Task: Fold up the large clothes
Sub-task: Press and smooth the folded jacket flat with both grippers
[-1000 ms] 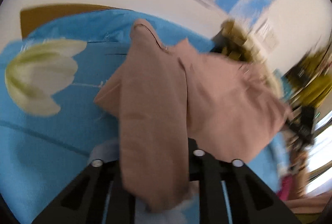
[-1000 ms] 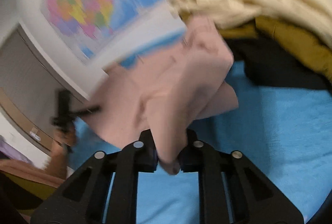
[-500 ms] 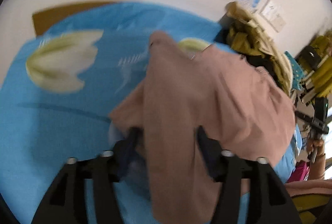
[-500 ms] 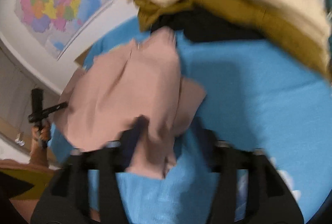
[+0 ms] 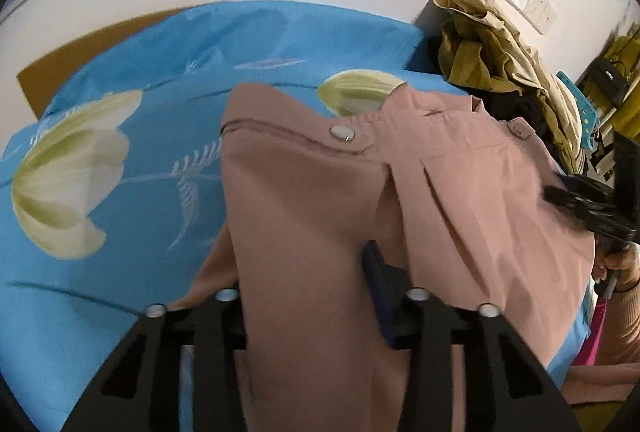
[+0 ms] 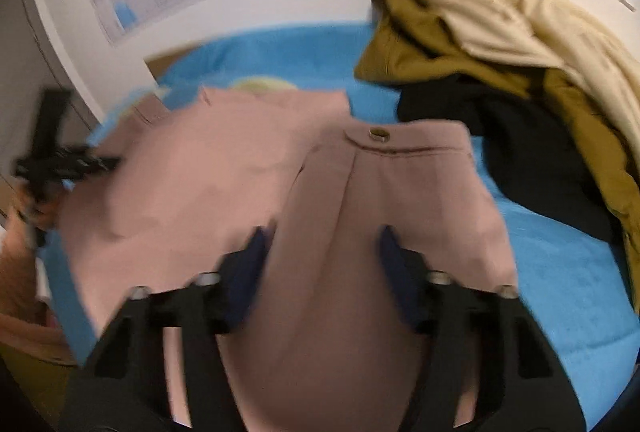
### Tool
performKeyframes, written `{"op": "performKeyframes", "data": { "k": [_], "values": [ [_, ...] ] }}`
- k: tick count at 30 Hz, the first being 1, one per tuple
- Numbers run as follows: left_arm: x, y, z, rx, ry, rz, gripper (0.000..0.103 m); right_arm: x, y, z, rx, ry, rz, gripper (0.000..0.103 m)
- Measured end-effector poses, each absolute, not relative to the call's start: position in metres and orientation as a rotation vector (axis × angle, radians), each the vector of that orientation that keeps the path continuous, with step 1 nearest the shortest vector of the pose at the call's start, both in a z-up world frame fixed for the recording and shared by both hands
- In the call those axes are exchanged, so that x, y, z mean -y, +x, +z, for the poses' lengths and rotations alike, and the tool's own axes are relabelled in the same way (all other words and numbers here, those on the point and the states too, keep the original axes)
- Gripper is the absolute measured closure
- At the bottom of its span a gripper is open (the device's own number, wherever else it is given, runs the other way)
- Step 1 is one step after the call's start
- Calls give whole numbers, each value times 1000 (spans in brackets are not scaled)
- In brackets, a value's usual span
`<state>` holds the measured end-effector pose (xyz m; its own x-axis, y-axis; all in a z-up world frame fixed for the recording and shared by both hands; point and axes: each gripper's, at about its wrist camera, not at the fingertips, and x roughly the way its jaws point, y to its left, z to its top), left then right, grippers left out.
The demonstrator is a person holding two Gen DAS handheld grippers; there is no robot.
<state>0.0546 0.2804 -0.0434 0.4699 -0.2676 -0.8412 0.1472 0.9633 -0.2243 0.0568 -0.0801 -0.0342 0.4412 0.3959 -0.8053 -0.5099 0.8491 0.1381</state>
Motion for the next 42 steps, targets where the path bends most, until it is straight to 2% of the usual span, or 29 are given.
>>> {"op": "performKeyframes", "data": {
  "k": [1,2,6,9,10,14,17,18,19,20,22,23,24,28,30,39,42],
  "values": [
    [-280,56,-42,-1048,-126,-256,82,80,57,-36,-966,-128,574,96],
    [-279,60,-41,-1048,-125,-252,88,79,59,-34,-957,-119,576,101],
    [-282,65,-24,-991,-143,-246,96,90,56,6,-795,-45,565,102],
    [-282,65,-13,-932,-147,-234,95,91,59,6,-776,-63,531,101],
    [-279,68,-17,-939,-119,-215,93,88,60,0,-797,-79,527,101],
    [-277,80,-43,-1021,-83,-164,75,83,73,-39,-920,-119,509,96],
    [-283,74,-35,-982,-107,-157,72,91,73,-37,-915,-70,512,94],
    [-284,71,-32,-968,-103,-146,65,92,72,-35,-911,-66,507,89],
    [-283,69,-28,-948,-92,-130,62,93,72,-34,-912,-60,511,88],
    [-282,65,-22,-925,-74,-117,59,95,72,-32,-918,-44,523,83],
    [-279,59,-16,-898,-69,-109,51,100,70,-26,-898,-21,511,66],
    [-277,55,-12,-878,-63,-103,48,103,68,-21,-882,-15,508,51],
    [-275,52,-10,-866,-55,-102,46,106,65,-15,-858,-5,506,47],
    [-264,44,-3,-843,-14,-91,41,112,61,0,-813,25,512,47],
    [-256,40,-2,-834,17,-85,30,116,63,2,-811,40,519,47],
    [-243,39,-11,-839,62,-93,30,144,100,-46,-935,101,391,48],
    [-245,42,-19,-865,48,-82,30,150,97,-40,-923,134,396,47]
  ]
}}
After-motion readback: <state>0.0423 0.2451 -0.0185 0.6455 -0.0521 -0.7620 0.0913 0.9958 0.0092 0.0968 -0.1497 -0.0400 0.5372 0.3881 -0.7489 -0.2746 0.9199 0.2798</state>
